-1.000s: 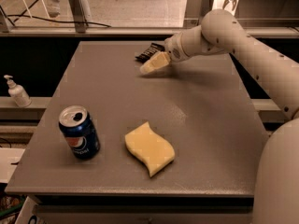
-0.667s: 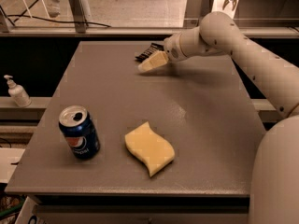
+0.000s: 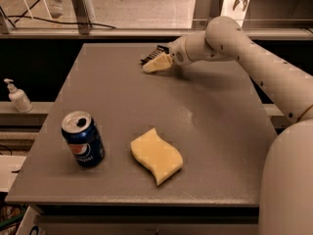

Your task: Move rxbar chocolate near sponge

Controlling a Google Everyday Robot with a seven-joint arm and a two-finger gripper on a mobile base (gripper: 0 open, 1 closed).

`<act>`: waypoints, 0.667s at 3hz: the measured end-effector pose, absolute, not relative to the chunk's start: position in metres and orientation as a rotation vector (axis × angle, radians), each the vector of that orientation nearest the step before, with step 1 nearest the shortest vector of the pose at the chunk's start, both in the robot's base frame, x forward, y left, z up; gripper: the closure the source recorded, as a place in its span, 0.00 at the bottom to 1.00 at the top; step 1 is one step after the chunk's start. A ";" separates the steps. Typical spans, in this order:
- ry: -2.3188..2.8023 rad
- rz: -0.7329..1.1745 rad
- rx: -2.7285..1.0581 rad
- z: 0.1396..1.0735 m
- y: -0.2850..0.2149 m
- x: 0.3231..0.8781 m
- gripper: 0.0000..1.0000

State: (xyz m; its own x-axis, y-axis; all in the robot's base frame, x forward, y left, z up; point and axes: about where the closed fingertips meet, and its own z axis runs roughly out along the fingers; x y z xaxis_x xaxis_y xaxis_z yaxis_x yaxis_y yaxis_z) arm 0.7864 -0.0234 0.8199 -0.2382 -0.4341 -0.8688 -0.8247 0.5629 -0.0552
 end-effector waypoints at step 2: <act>1.864 0.516 -1.018 0.817 -0.026 0.783 0.65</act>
Offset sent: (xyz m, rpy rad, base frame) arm -0.0042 -0.0145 0.0041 -0.0031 -0.0231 -0.0237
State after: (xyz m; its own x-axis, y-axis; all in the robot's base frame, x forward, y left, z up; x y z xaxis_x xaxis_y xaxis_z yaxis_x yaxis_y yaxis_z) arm 0.7835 -0.0259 0.8170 -0.2348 -0.4333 -0.8701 -0.8193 0.5699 -0.0627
